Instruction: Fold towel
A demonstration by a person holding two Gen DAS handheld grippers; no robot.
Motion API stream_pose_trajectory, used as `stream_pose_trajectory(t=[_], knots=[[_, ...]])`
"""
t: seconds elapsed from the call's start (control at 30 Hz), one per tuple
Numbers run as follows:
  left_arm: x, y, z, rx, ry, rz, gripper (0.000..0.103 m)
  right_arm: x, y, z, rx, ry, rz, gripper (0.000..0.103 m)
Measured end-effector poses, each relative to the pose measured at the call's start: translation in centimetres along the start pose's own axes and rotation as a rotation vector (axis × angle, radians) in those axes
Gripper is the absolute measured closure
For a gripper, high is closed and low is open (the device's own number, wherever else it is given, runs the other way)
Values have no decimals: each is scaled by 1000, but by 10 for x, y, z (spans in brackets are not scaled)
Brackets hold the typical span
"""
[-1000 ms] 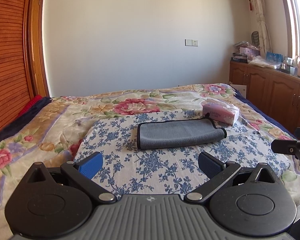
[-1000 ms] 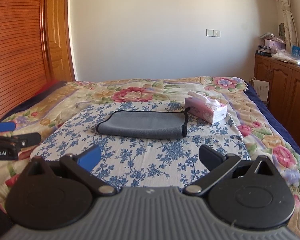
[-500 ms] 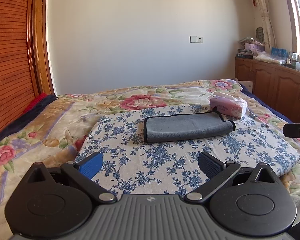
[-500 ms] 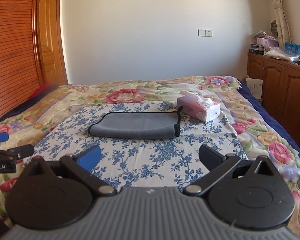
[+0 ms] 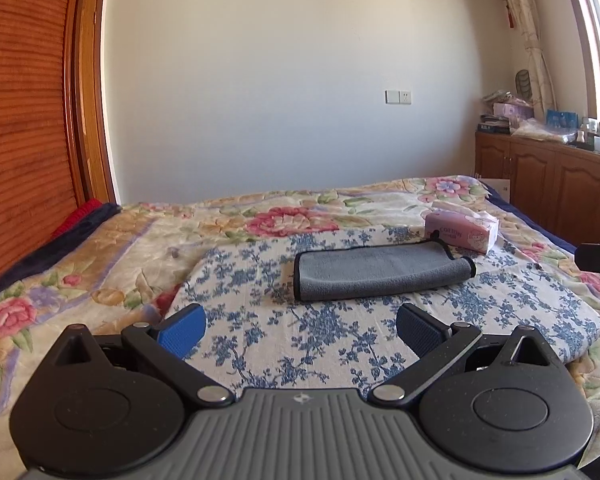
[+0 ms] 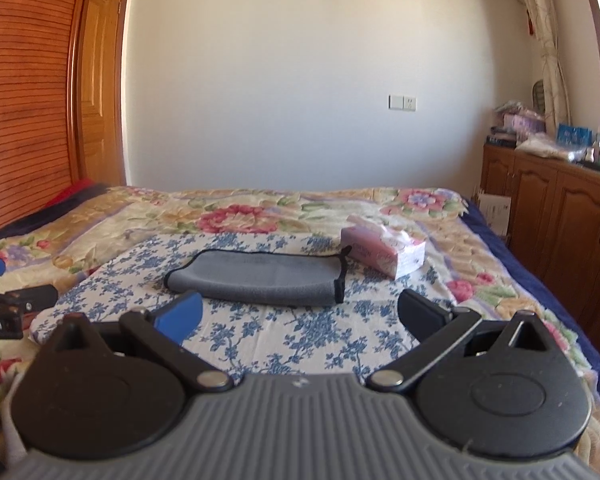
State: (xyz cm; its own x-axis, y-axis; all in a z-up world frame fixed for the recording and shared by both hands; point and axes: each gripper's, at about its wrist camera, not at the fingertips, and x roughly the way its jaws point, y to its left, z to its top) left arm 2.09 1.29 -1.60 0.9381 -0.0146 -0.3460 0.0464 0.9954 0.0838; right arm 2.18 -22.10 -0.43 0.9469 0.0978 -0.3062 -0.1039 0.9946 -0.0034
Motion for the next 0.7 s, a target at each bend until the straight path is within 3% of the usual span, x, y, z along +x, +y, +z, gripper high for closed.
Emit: stream_pose_trajectory(t=[0.3, 0.7], knots=[[-11, 2, 3, -3, -64, 8, 0, -4, -2, 0, 5, -33, -17, 0], [-12, 3, 3, -8, -69, 7, 0, -9, -7, 0, 27, -54, -30, 0]])
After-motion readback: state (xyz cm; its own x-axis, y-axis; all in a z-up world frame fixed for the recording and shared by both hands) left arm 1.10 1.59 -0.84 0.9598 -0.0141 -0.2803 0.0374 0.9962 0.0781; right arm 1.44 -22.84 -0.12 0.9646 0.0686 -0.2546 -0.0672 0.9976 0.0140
